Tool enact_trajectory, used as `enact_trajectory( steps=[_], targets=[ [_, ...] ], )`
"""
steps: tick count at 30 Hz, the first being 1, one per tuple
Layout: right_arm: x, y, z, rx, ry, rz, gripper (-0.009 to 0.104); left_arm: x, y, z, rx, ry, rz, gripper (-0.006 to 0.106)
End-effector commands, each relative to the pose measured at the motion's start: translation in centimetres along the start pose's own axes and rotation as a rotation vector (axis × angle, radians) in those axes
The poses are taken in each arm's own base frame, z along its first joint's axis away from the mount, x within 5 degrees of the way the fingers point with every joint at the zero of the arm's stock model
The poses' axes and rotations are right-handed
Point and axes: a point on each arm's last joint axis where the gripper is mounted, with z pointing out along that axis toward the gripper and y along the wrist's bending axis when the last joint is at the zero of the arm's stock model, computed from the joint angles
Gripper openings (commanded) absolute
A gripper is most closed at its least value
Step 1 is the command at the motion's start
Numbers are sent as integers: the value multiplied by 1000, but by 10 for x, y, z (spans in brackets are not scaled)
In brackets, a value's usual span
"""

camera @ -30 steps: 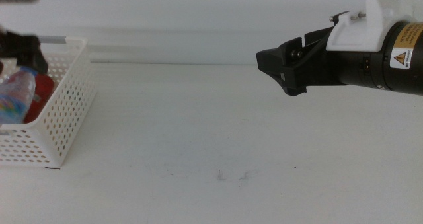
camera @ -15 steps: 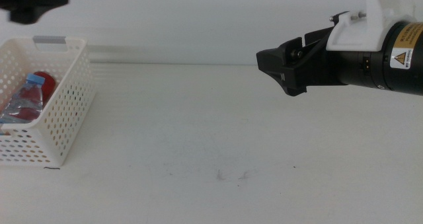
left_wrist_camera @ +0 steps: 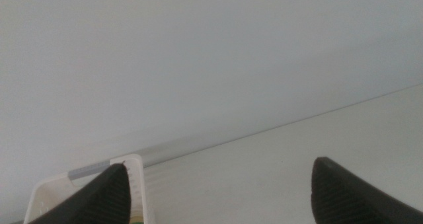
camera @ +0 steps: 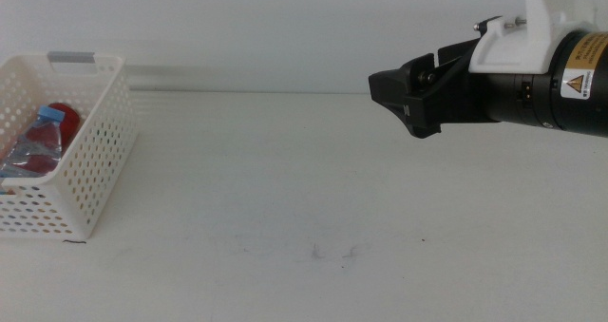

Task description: Use arms to grab the bottles and put them into the dustbin to the left of the table.

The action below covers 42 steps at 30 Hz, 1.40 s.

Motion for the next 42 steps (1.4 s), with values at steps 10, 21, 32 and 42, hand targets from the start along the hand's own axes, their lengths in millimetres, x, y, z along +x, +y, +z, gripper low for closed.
enact_trajectory(
  steps=[10,21,32,42],
  targets=[
    [-7,-11,-26,-34,-60,218,90,13,-1,0,-17,-44,-4,94],
    [99,-65,-112,314,-298,261,90,178,-13,10,-109,-171,1,94],
    [225,-52,-133,478,-400,287,90,276,-19,-1,-237,-176,-40,94],
    [256,-52,-120,479,-368,295,90,281,-17,-1,-285,-153,-47,94]
  ],
)
